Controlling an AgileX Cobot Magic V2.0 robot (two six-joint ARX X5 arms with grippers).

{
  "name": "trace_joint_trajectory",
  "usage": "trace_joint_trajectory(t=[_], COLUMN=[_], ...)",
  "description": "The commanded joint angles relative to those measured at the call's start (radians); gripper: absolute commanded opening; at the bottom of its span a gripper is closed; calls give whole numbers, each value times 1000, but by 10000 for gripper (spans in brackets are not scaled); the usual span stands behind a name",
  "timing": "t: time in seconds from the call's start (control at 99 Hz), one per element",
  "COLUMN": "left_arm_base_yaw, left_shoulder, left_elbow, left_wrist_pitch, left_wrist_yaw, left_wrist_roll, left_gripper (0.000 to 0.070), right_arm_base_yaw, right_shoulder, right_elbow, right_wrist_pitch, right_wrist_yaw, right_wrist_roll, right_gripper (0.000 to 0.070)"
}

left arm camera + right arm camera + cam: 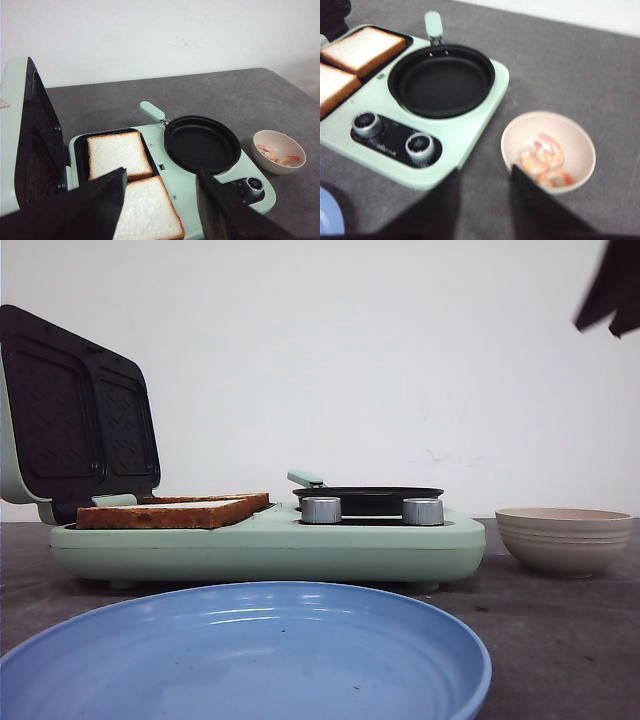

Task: Make breakfast with bread and shrimp
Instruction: 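Raise the right gripper away from the sandwich press, then move the left gripper to the handle of the press lid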

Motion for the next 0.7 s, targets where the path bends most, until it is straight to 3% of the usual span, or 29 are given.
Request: trace_joint_trajectory(t=[0.0,0.151,0.313,0.424,0.575,0.687], left_arm_base_yaw=[-2,-2,0,19,92,183], left_shoulder=[4,4,4,4,4,4], left_elbow=[11,11,11,13,16,16], left_wrist_pitch=[6,14,63,109,182,240], left_wrist_yaw=[-4,-6,-58,-61,-47,14], left_wrist_roll=[2,-40,-194,-276,-412,-522], left_gripper=[231,226,222,149,151,192], right_arm_base_yaw=[3,3,3,3,3,3], right_shoulder=[-8,-32,-31,-31,-31,-31], right_elbow=[-11,-30,-30,-30,-30,-30], right_wrist_pitch=[14,13,29,32,31,31], right_wrist_yaw=[-4,-4,-4,-4,-4,-4], right_wrist_roll=[35,37,37,37,35,32], right_gripper=[10,10,10,10,10,10])
